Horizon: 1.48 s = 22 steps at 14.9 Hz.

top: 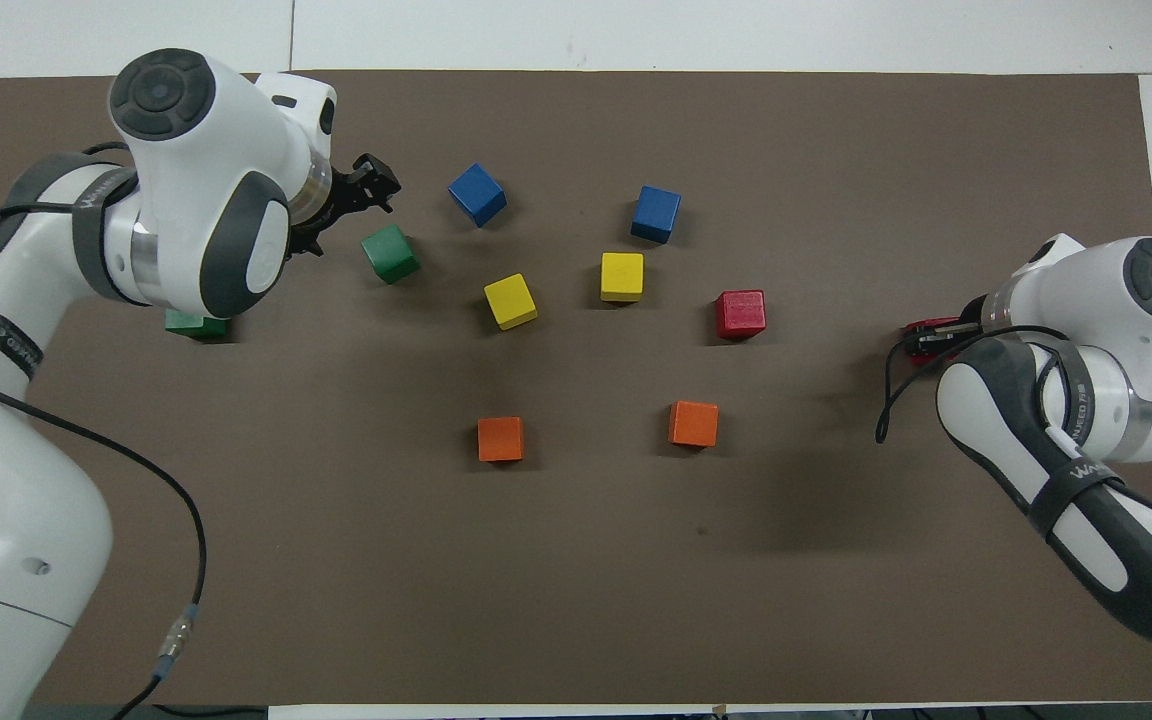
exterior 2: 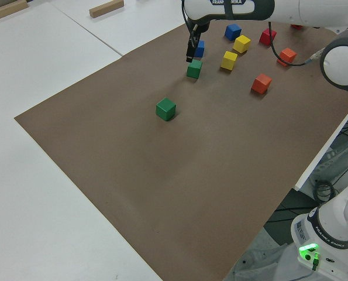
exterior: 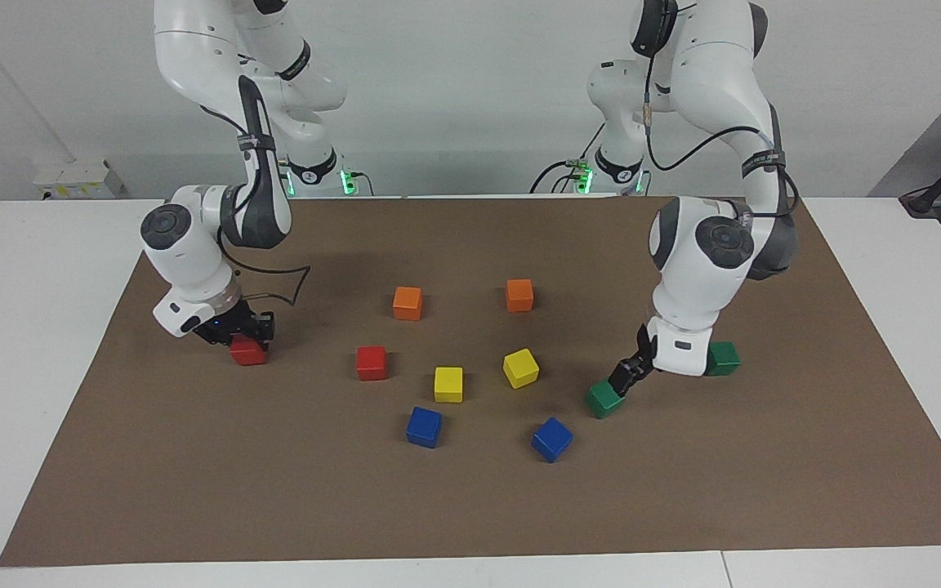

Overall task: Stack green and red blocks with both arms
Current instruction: 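Reach the left gripper to the second green cube and grasp it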

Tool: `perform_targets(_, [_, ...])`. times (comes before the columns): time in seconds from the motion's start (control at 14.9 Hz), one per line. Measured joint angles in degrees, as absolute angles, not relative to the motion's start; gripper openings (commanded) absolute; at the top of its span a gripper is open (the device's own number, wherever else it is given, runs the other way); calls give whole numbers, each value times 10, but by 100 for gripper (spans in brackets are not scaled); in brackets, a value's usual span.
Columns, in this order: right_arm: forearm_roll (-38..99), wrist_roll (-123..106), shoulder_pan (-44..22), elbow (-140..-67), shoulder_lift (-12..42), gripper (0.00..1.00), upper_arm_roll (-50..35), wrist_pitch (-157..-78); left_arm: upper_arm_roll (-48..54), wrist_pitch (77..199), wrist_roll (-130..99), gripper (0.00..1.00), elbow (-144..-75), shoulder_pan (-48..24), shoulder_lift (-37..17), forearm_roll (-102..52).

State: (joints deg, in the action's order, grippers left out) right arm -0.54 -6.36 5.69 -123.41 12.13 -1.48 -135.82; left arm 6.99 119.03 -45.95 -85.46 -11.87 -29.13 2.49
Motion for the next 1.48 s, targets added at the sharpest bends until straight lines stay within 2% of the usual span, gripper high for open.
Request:
perform_targets(0.4, [-5, -64, 57, -1234, 125, 0, -15, -1358, 69, 1194, -468, 100, -833, -137, -324, 75])
perform_targets(0.47, [-5, -64, 57, -1234, 125, 70, -15, -1358, 69, 1196, -468, 100, -836, -137, -324, 80])
perform_targets(0.54, [-5, -64, 57, -1234, 125, 100, -15, -1358, 68, 1202, -468, 100, -841, -137, -325, 81])
perform_targets(0.81, [-5, -64, 57, -1235, 126, 100, -15, -1358, 67, 1251, -468, 100, -883, -138, -325, 81])
perform_targets(1.08, [-5, -64, 57, -1220, 125, 100, -15, -1351, 68, 1266, -468, 100, -893, -140, -325, 81])
perform_targets(1.48, [-5, -32, 22, -1091, 105, 100, -22, -1217, 68, 1288, -468, 100, -915, -140, -325, 81])
